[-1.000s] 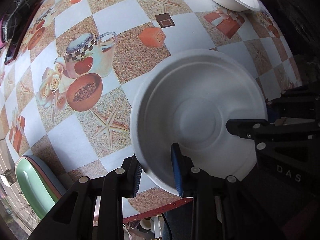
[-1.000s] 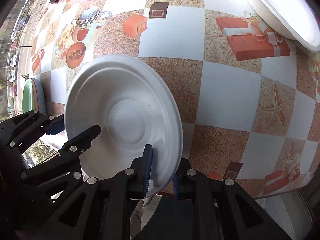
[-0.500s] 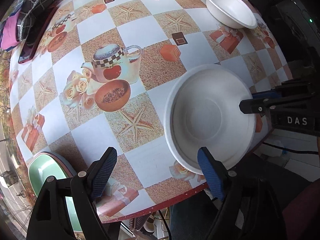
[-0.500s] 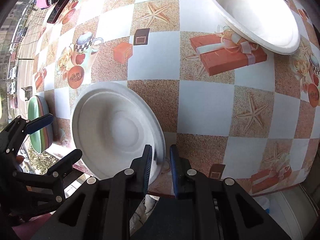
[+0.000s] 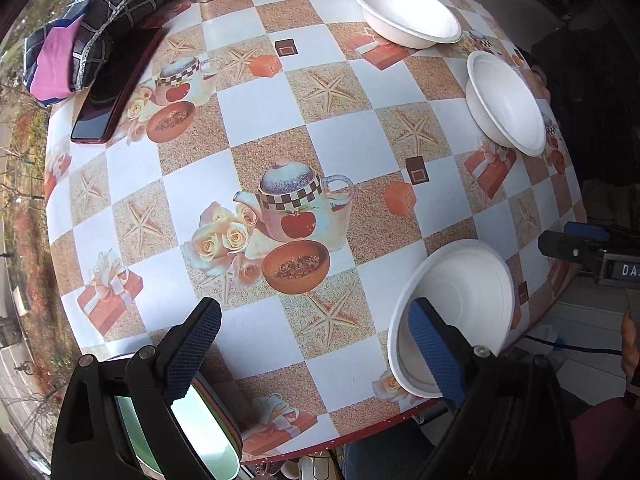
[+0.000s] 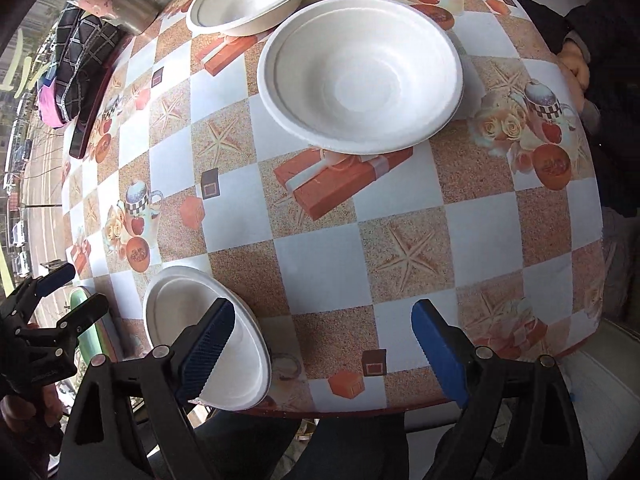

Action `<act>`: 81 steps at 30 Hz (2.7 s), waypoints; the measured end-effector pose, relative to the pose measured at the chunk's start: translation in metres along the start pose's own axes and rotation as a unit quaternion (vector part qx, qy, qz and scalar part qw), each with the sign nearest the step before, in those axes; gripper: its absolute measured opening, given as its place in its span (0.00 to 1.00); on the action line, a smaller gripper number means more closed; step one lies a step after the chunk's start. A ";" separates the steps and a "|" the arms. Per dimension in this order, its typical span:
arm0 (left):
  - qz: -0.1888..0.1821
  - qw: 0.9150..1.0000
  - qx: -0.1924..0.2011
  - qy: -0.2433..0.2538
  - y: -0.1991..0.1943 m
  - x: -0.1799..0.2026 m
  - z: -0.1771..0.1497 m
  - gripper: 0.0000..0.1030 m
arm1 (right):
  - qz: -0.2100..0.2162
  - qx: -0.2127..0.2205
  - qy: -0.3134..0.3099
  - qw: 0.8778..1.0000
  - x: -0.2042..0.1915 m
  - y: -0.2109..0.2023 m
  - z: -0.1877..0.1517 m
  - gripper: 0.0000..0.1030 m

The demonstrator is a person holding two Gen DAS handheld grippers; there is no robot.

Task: Organize plates and bowls
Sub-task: 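Open both grippers to release the bowl beside the plate stack, then move both grippers to a second white bowl and grasp its rim, then carry the second bowl with both grippers and lower it into the first bowl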

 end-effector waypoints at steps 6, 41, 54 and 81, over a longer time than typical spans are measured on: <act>0.022 0.999 0.016 0.031 -0.003 0.003 0.042 0.93 | -0.015 0.006 0.058 0.998 0.039 -0.003 0.011 0.88; 0.042 0.999 -0.020 0.021 0.087 0.142 0.184 0.88 | -0.019 0.021 0.058 0.998 0.100 0.031 0.136 0.88; 0.004 0.996 -0.068 0.049 0.117 0.169 0.186 0.35 | 0.024 0.007 0.007 1.000 0.069 0.056 0.176 0.21; 0.017 0.996 -0.028 0.084 0.056 0.150 0.096 0.35 | 0.027 -0.003 0.008 1.000 0.039 0.040 0.120 0.21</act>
Point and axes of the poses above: each gripper's, at about its wrist camera, not at the fingertips, and y roughly the way its jaws point, x to its right, z to its top, the point moved 1 cm from there along y, roughly the way its jaws point, and after that the axes turned 4 degrees about -z, right-handed, at the moved point
